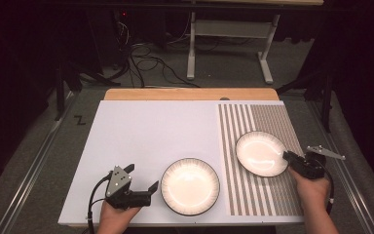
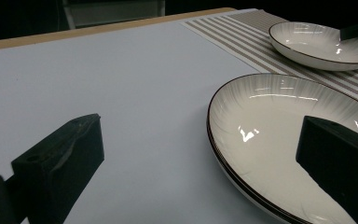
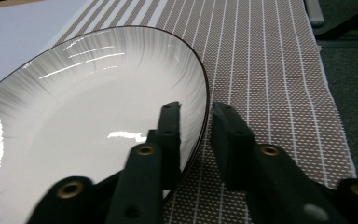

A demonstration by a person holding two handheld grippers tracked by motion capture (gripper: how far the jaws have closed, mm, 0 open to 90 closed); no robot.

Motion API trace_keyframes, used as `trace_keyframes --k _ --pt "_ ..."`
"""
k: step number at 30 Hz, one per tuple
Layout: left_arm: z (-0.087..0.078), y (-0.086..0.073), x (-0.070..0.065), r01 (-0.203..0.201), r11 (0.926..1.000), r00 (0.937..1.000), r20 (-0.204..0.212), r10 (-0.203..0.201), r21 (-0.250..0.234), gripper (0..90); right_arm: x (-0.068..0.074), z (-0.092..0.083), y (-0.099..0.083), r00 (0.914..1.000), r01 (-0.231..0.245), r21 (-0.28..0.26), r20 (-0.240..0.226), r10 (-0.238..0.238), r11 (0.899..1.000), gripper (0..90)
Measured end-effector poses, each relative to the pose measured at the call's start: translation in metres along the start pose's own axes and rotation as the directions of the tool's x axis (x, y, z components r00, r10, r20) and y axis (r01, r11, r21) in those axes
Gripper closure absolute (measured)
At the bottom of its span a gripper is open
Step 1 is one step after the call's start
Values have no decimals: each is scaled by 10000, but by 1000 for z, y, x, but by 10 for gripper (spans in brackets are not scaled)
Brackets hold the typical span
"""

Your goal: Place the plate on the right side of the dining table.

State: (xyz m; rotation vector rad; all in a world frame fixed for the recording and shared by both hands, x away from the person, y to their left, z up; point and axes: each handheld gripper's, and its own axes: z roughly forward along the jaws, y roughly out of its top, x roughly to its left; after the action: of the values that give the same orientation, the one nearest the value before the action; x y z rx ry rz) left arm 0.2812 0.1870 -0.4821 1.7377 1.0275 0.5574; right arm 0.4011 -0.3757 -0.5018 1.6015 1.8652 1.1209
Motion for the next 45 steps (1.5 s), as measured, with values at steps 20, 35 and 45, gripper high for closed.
trace_keyframes --k 20,35,45 --pt "0 -2 5 157 9997 9999 0 -157 192 20 33 -37 5 9904 1322 -1118 -255 -1358 9849 225" --pt "-6 1 0 -15 9999 9998 205 13 122 4 114 -49 0 9532 2661 -1548 -1046 -2837 9514 4" --pt "-12 0 -11 -354 9994 9984 454 351 49 4 182 -59 -21 9070 3431 -2116 -1787 -3813 9152 3"
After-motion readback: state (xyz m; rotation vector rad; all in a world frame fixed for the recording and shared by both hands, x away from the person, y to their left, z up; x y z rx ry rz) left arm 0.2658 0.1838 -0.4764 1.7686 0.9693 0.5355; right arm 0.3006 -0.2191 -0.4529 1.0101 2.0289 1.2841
